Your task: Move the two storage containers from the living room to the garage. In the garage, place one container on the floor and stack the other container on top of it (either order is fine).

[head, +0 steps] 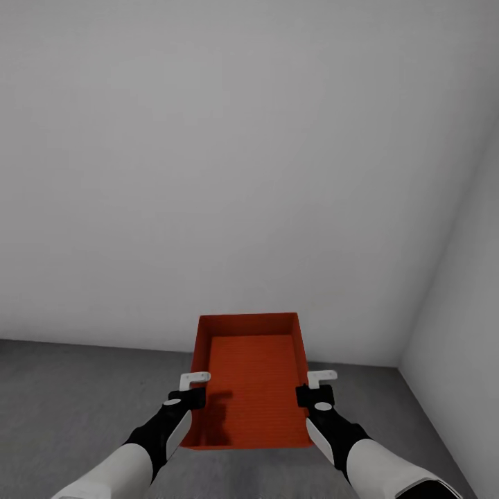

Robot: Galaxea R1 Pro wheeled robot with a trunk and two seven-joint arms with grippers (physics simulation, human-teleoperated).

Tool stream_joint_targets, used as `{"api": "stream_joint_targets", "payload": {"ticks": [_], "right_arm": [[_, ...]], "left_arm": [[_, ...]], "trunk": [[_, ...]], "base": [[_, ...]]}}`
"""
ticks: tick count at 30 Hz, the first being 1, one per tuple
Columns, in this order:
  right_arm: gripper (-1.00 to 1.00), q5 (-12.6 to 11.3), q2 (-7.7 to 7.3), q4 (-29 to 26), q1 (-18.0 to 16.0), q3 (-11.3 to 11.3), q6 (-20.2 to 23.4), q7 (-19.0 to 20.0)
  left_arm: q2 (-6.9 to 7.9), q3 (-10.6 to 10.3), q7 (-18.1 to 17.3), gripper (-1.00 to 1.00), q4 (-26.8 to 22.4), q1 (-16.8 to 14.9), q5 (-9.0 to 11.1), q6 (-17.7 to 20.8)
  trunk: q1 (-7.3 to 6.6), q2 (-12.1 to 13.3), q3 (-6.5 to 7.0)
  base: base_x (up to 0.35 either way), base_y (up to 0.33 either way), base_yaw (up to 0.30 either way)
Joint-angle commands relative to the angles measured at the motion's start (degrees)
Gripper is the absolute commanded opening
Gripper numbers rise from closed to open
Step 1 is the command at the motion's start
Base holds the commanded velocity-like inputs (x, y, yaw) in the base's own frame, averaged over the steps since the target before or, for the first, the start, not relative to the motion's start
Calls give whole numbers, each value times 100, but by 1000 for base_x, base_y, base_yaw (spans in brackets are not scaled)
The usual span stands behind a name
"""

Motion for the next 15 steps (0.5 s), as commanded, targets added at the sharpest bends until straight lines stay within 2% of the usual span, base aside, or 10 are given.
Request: {"api": "stream_joint_targets", "payload": {"ticks": [1, 15], "right_arm": [[-100, 2, -2, -151, -10, -120, -25, -1], [-100, 2, -2, -151, -10, -121, -27, -18]], "left_arm": [[42, 12, 83, -100, -5, 3, 3, 40], [27, 14, 84, -100, -27, 6, 25, 41]], "trunk": [[1, -7, -18], [1, -7, -148]], "base": [[0, 0, 0], [0, 0, 0]]}}
